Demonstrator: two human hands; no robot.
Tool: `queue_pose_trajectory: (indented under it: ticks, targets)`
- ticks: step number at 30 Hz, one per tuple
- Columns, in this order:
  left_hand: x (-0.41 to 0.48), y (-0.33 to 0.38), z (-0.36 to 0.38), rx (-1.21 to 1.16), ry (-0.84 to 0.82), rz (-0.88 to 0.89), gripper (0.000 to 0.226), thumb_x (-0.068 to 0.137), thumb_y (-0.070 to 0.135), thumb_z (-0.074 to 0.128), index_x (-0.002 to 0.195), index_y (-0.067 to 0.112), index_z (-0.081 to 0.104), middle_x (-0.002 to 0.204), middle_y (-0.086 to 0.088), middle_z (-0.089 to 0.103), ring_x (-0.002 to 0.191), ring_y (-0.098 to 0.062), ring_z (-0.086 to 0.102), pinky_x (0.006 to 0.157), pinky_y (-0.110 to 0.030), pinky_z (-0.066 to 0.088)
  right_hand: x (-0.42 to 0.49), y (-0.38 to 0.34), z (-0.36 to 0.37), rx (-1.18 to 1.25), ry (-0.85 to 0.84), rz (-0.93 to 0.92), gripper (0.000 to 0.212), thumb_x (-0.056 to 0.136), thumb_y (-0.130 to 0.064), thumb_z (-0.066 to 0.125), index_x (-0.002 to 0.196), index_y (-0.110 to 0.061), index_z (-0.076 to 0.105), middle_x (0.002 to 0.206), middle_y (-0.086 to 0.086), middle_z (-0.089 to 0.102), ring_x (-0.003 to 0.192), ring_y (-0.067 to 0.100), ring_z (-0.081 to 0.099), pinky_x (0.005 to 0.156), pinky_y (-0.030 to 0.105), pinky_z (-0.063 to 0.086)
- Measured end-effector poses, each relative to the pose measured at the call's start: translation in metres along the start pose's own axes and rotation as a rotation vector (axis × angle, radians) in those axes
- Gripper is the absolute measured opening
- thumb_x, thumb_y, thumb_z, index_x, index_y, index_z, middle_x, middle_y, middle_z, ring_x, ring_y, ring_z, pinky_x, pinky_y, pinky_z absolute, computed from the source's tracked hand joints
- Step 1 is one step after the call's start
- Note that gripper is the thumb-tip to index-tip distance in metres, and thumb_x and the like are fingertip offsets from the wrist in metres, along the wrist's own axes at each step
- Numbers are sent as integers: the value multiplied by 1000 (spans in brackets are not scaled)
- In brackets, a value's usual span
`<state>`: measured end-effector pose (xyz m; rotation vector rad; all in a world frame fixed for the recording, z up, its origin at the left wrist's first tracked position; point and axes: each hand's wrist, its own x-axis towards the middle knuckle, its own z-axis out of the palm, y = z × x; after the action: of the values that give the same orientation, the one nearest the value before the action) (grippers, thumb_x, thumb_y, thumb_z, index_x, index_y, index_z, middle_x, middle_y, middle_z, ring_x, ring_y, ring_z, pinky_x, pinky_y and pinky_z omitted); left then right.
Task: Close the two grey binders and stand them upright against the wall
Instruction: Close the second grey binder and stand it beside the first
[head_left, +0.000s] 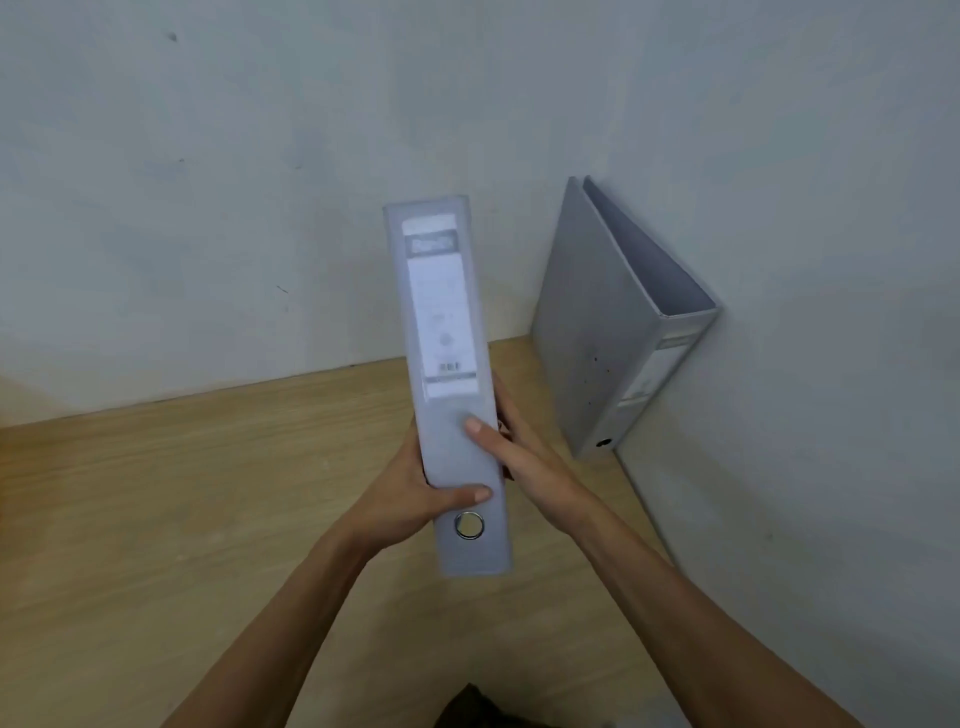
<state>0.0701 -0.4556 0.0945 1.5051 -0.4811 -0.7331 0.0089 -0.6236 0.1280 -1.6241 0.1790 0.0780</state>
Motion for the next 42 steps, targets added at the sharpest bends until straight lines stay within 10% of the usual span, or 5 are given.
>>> queue_pose_trajectory:
  ticks: [8, 17, 22, 33, 42]
  targets:
    - [13, -47, 21, 290, 84, 22, 99, 70, 12, 86, 151, 25, 30, 123, 33, 63, 115, 6, 63, 78, -15, 58, -17, 35, -30, -172, 118, -23, 90, 79, -25, 84, 155, -36, 37, 150, -25, 50, 136, -5, 48, 107, 19, 45]
    - [30, -49, 65, 351, 50, 22, 107, 74, 14, 85, 159, 13, 21, 140, 6, 56, 116, 18, 55, 80, -1, 48, -51, 80, -65, -208, 257, 87, 72, 74, -27, 80, 139, -45, 55, 132, -24, 66, 121, 0, 63, 96, 21, 54]
    - [49, -36, 86, 363, 19, 26, 128, 77, 9, 85, 161, 23, -11, 159, -1, 39, 139, -15, 45, 107, -36, 50, -55, 84, -82, -228, 391, 72, 60, 76, -28, 77, 134, -30, 64, 120, -16, 73, 106, 4, 67, 86, 24, 54]
    - [104, -17, 101, 396, 42, -36, 131, 79, -3, 79, 159, 25, -21, 159, -8, 37, 141, -28, 44, 109, -49, 48, -21, 84, -108, 7, 613, 177, 29, 86, -15, 76, 115, -11, 72, 98, 2, 71, 100, 30, 72, 92, 49, 60]
    - [136, -11, 106, 353, 59, -108, 132, 79, -4, 78, 158, 30, -22, 164, -8, 29, 146, -28, 39, 112, -54, 44, -4, 80, -118, 274, 710, 185, 20, 91, -14, 73, 109, -7, 69, 112, 20, 72, 103, 31, 74, 85, 37, 62]
